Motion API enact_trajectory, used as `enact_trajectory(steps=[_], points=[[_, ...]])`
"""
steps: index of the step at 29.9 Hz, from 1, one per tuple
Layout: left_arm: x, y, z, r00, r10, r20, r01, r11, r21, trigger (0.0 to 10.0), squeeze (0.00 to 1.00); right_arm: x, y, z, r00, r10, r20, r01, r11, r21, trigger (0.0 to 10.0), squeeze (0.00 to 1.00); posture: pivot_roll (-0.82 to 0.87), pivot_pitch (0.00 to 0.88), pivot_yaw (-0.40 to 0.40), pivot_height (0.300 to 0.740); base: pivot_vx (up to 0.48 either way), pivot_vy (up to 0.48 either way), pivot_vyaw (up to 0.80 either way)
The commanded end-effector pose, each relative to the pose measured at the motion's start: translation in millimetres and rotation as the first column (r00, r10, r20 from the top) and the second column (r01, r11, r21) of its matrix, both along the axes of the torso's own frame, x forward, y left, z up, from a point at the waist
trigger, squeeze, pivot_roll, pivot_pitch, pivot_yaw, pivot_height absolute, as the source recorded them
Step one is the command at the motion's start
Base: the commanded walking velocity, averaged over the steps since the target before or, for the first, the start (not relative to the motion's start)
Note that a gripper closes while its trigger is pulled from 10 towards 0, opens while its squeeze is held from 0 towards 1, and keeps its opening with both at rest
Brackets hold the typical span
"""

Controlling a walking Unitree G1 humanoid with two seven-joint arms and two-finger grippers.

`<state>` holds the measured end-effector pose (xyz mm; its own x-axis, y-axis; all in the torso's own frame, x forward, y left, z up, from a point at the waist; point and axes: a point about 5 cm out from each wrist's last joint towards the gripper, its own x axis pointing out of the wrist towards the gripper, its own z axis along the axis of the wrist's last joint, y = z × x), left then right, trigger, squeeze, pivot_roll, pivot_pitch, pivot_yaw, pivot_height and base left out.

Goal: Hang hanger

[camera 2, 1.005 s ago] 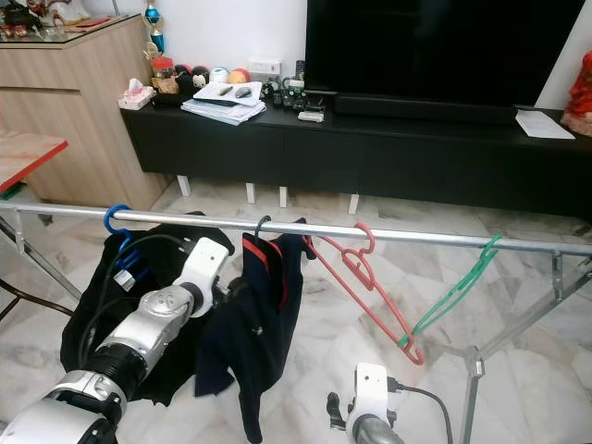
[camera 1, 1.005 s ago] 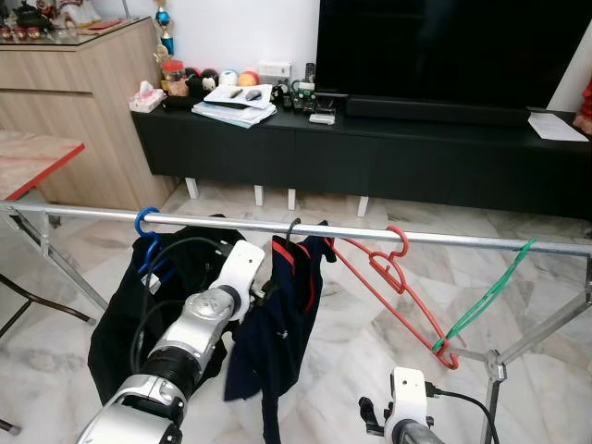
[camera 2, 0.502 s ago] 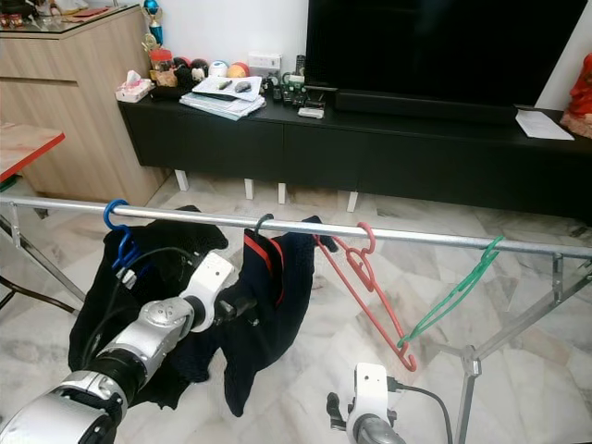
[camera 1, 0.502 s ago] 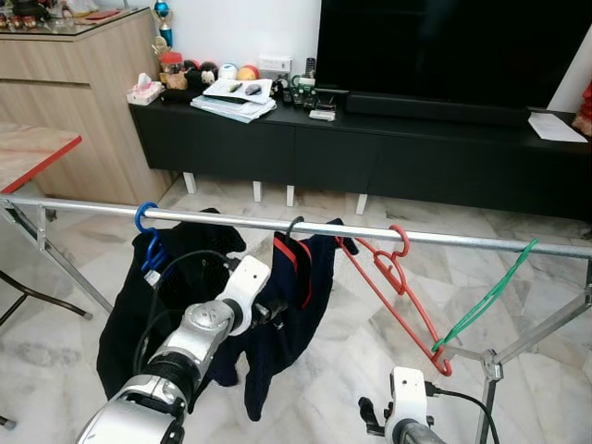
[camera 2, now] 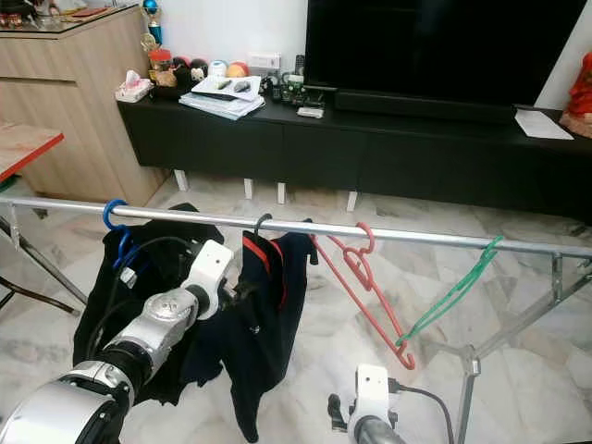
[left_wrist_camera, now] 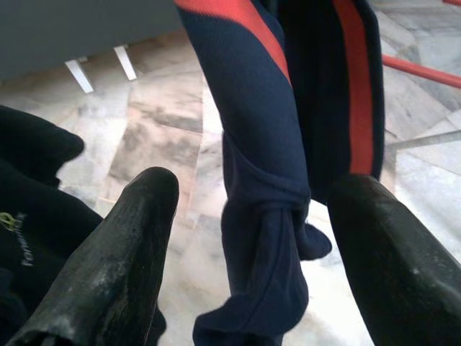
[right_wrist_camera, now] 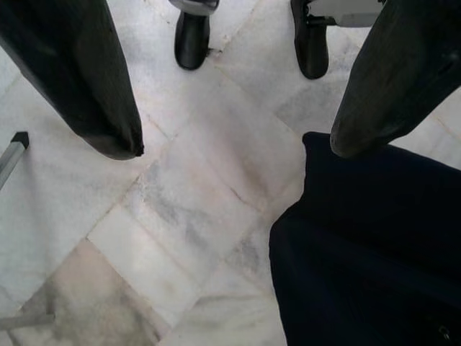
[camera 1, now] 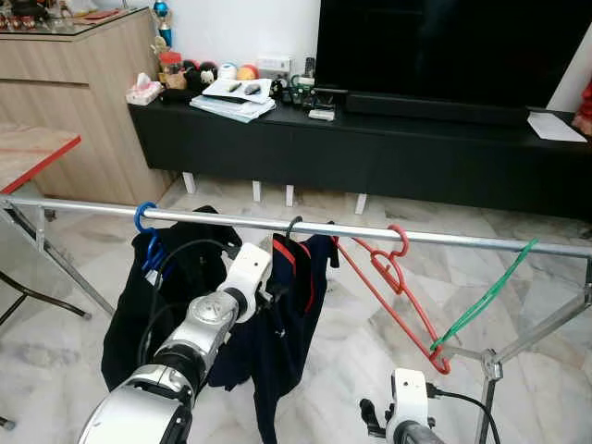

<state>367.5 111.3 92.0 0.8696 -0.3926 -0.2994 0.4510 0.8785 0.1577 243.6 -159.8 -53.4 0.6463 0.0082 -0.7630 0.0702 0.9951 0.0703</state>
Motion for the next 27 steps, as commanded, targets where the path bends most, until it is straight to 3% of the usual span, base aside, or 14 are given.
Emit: enact_trajectory(steps=[1,6,27], points=[[1.5,-4.0,3,1.0,-0.021,0.003,0.021,1.0,0.006,10.0,0.0,-4.3,-0.9,-3,1.0,-0.001,-0.012,0.0,1.0,-0.004,10.0,0.0,0.0,0.0,-0.003,0.74,0.0,0.0,0.0],[-2.1,-10.1,-1,0.999,-0.043,-0.017,0.042,0.997,-0.067,10.0,0.0,-12.6,-4.0,-8,1.0,-0.006,-0.029,0.006,1.0,-0.007,10.0,0.0,-0.01,0.046,-0.006,0.74,0.0,0.0,0.0],[3.9,-6.6,4,0.999,-0.011,-0.032,0.009,0.999,-0.044,10.0,0.0,-38.2,-10.6,-22,0.998,0.007,-0.069,-0.008,1.0,-0.01,10.0,0.0,-0.06,0.164,0.017,0.74,0.0,0.0,0.0]])
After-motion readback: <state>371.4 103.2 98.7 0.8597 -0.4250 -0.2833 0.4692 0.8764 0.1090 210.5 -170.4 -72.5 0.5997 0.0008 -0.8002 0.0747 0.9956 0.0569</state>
